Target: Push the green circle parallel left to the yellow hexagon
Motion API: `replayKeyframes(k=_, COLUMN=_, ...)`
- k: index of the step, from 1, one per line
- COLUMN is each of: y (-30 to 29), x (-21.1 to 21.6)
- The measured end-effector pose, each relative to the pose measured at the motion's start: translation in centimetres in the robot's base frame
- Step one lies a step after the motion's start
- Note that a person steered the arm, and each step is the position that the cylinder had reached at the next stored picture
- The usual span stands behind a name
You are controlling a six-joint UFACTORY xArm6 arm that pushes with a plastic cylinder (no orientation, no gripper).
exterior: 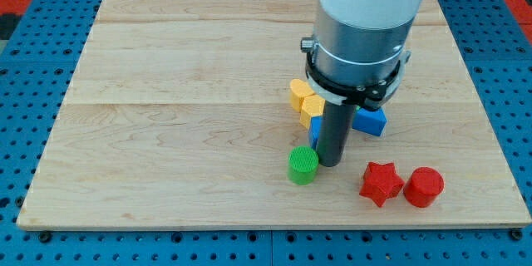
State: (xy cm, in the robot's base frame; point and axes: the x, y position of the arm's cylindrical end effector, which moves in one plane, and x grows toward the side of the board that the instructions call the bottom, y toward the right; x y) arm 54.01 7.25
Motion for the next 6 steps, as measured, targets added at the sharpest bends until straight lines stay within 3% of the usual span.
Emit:
replayKeyframes(k=1, y=1.7, x=2.4)
replayKeyframes(k=2, y=-1.5, x=3.1)
replayKeyframes(k=5, y=-9.6, x=-3.6)
replayKeyframes(k=6, y=-11.7, x=-3.9)
